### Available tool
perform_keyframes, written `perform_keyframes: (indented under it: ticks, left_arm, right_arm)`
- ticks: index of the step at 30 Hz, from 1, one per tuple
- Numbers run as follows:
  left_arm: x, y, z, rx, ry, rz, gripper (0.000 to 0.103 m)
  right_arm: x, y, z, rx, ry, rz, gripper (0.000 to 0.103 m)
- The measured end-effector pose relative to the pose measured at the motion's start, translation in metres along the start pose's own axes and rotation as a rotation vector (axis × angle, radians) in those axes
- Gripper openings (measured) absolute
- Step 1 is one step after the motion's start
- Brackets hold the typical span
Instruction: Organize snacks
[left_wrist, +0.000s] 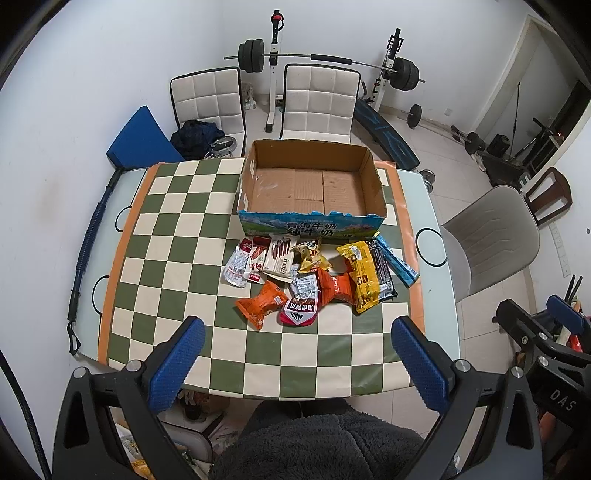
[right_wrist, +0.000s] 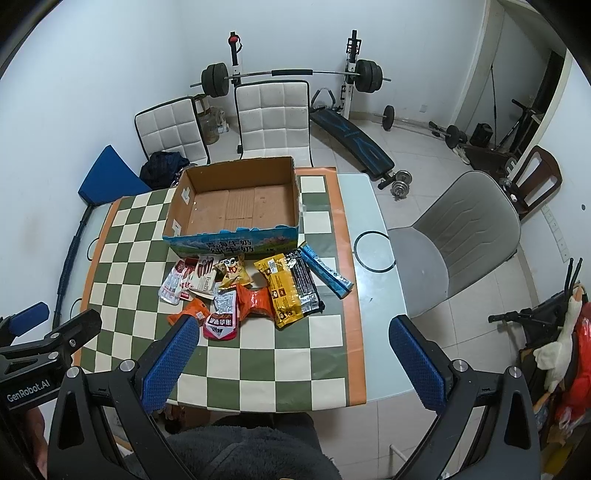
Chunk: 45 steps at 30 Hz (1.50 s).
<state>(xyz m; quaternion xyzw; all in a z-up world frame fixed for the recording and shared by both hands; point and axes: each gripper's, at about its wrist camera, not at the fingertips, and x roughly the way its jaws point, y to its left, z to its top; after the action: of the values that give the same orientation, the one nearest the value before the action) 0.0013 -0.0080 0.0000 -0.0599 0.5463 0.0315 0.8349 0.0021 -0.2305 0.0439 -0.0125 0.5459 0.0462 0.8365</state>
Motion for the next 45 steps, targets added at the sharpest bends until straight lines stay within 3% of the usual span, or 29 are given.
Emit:
perform_keyframes:
  ticks: [36, 41, 45]
  left_arm:
    - [-0.001, -0.002, 0.002, -0.007, -0.001, 0.003, 0.103]
    - [0.015, 0.015, 0.016, -0.038, -0.006, 0.029, 0.103]
    - [0.051, 0.03, 0.019, -0.035, 0.003, 0.082, 0.103]
  right_arm:
    - [0.0, 0.0, 0.005, 0.009, 0.005, 0.005, 0.103]
    - [0.022, -0.004, 0.013, 0.049, 0.04, 0.036, 0.103]
    - [0.073, -0.011, 0.014, 0.088, 0.12, 0.077, 0.103]
